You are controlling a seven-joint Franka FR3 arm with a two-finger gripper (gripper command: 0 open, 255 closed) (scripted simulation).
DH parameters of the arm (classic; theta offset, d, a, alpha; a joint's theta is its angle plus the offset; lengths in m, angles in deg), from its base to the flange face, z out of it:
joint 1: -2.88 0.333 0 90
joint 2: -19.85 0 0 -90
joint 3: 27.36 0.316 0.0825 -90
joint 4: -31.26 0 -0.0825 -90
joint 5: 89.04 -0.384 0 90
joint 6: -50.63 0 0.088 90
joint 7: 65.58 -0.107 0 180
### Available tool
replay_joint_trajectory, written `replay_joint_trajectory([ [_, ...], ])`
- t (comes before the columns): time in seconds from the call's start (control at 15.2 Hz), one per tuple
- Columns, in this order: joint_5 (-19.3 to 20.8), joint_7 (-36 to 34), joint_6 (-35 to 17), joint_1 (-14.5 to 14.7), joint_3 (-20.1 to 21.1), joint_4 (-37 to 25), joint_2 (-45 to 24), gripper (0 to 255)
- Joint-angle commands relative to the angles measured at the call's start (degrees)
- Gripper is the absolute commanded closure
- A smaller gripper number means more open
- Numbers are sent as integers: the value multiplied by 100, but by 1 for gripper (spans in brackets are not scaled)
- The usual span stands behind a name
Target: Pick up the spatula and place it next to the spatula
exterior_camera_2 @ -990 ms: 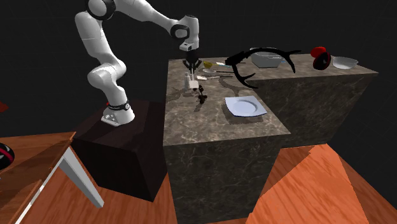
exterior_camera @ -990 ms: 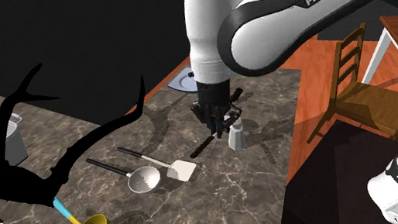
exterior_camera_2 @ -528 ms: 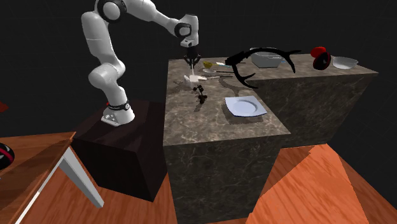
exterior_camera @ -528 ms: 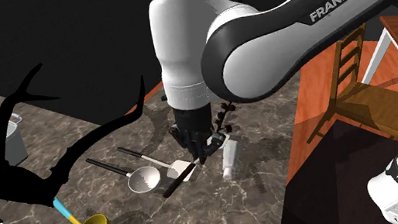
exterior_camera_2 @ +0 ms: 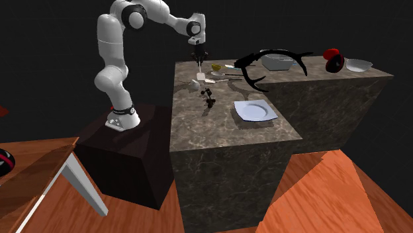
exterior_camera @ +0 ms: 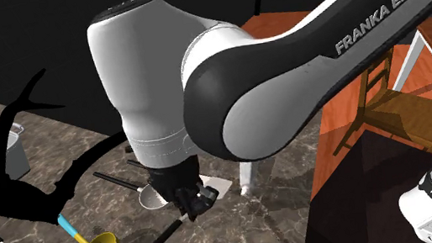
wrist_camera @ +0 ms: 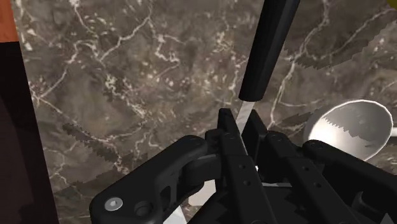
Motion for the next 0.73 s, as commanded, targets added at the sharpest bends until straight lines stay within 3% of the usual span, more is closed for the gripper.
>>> replay_joint_trajectory([
  [0.0, 277, -348, 95, 290, -8, -392, -378, 255],
  [0.33, 800, -998, 486, 1087, -109, -1489, -1222, 255],
  [0.66, 888, -1046, 160, 1102, -169, -1256, -1337, 255],
])
